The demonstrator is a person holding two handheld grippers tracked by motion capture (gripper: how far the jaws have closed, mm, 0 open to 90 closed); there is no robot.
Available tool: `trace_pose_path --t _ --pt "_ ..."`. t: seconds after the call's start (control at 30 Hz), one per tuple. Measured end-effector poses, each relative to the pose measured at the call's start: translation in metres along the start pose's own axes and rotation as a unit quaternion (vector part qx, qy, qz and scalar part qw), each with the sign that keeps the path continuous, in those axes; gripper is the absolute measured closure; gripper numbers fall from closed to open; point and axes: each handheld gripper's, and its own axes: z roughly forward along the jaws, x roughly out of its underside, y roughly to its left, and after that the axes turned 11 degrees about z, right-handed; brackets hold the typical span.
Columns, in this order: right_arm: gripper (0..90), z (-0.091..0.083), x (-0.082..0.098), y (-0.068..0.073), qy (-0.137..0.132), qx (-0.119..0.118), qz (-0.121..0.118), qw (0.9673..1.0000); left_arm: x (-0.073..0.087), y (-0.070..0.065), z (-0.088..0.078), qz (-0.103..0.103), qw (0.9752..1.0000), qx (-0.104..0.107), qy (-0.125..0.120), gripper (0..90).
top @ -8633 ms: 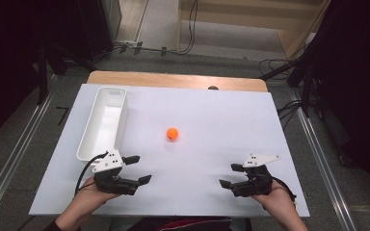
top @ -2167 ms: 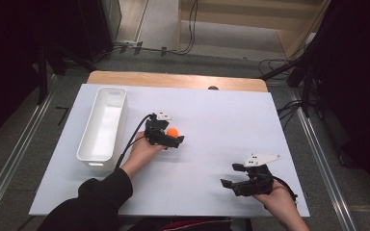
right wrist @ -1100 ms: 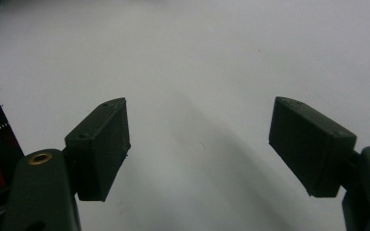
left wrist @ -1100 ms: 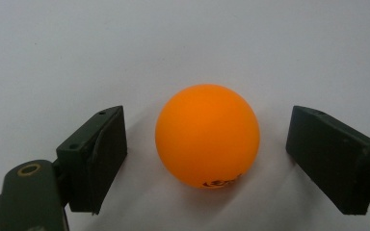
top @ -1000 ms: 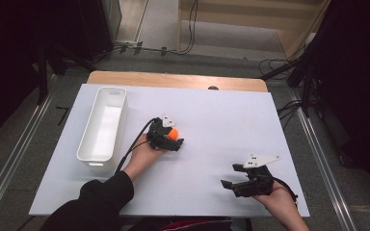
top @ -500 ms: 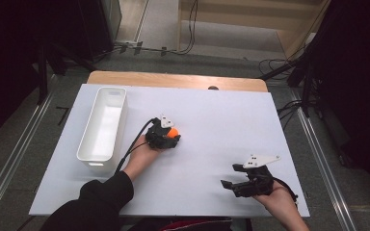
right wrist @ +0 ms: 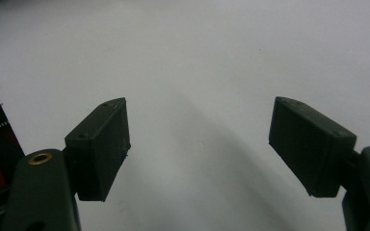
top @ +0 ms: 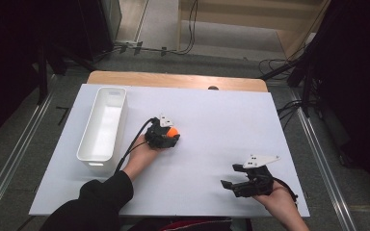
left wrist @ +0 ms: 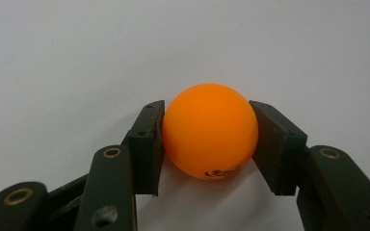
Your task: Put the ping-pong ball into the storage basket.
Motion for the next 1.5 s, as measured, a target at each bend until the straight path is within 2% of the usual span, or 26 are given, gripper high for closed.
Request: trace_pose_path --t 0.27,0.47,0.67,0.87,0.97,1.3,1.37,1.43,1.5 --pt "20.7 0.0 0.0 0.0 0.0 0.0 0.0 1.0 0.0 0.0 0.0 -0.004 1.0 0.0 -0.002 49.3" --pt "20.7 0.0 0.0 0.0 0.001 0.0 0.0 1.0 -0.002 0.0 -0.002 -0.006 0.9999 0.011 -0.001 49.3" --pt "20.7 0.0 0.0 0.0 0.001 -0.001 0.0 1.0 -0.004 -0.001 -0.005 -0.009 0.9998 0.015 -0.01 49.3" --pt "20.7 0.0 0.0 0.0 0.001 0.0 0.0 1.0 -0.008 0.0 -0.011 -0.011 0.9996 0.022 -0.014 49.3" --pt "20.7 0.0 0.0 0.0 0.001 0.0 0.001 1.0 -0.01 0.0 -0.015 -0.002 0.9997 0.023 -0.013 49.3" --pt "20.7 0.0 0.0 0.0 0.001 -0.001 0.001 1.0 -0.018 0.0 -0.026 -0.005 0.9992 0.033 -0.022 49.3" --pt "20.7 0.0 0.0 0.0 0.002 -0.001 0.001 1.0 -0.018 0.0 -0.029 -0.005 0.9991 0.039 -0.019 49.2" --pt "20.7 0.0 0.0 0.0 0.002 0.0 0.001 1.0 -0.019 0.0 -0.031 -0.013 0.9986 0.048 -0.02 49.2" --pt "20.7 0.0 0.0 0.0 0.002 -0.001 0.001 1.0 -0.021 -0.001 -0.034 -0.009 0.9984 0.053 -0.018 49.2"
